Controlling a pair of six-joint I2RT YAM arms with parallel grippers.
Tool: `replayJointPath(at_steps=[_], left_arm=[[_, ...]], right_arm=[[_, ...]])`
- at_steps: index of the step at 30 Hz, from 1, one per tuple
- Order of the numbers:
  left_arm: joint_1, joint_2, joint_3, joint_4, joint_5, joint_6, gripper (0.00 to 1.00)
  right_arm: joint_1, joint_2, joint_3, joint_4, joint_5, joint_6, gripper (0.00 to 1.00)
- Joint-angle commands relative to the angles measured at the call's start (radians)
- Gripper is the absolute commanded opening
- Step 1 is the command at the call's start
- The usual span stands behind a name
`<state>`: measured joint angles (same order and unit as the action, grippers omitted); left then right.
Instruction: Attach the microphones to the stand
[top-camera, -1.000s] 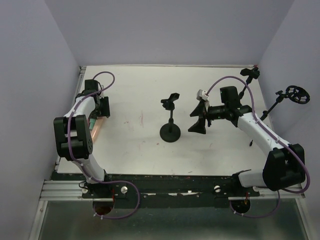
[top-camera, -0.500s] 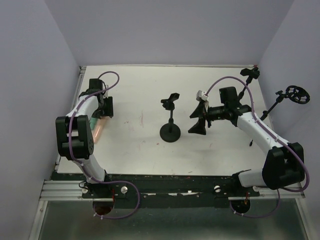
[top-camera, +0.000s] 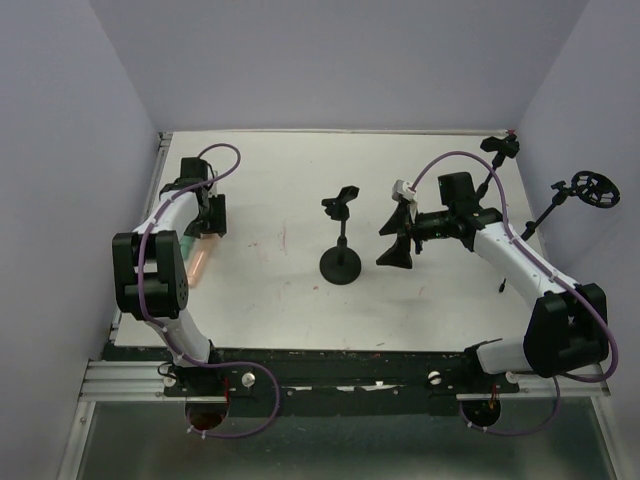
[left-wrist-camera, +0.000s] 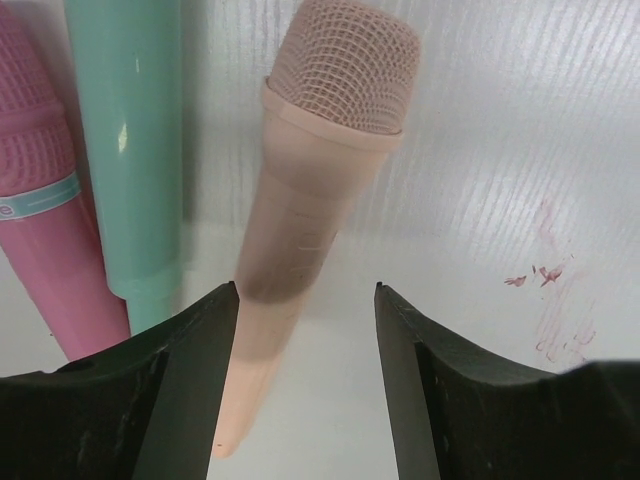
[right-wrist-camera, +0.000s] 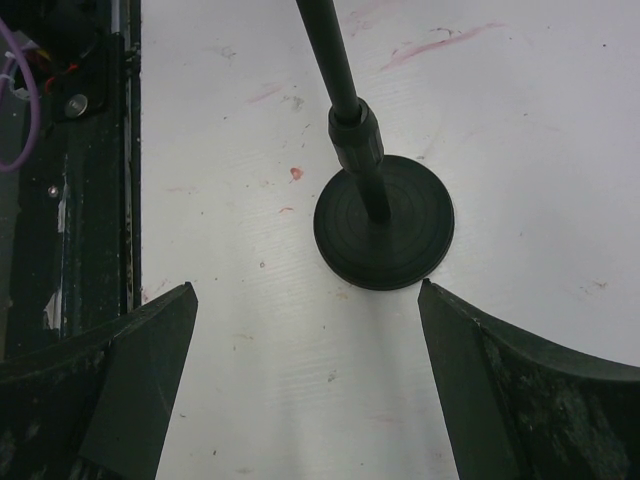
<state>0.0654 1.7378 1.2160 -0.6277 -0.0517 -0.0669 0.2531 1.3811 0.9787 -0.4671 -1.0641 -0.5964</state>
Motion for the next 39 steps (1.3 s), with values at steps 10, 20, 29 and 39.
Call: replayJointPath(at_steps=[10,20,29,39], left_arm=[[-0.105,0.045,0.016,-0.067,0.033,0.027,0.61],[-0.104,-0.030,-0.013,-0.003,-0.069,0.027,0.70],[-0.075,-0.060,-0.027,0.037,-0.076,0.030,0.70],[-0.024,0.062,0.016,-0.007,-0.020,0.024,0.70]], right_arm=[[-0.005,0.007,0.028,-0.034,-0.031,-0.020,1.00],[-0.005,0.009,0.031,-0.039,-0.034,-0.022,1.00],[-0.005,0.010,0.031,-0.041,-0.036,-0.025,1.00],[-0.006,0.015,0.034,-0.050,-0.040,-0.029,1.00]])
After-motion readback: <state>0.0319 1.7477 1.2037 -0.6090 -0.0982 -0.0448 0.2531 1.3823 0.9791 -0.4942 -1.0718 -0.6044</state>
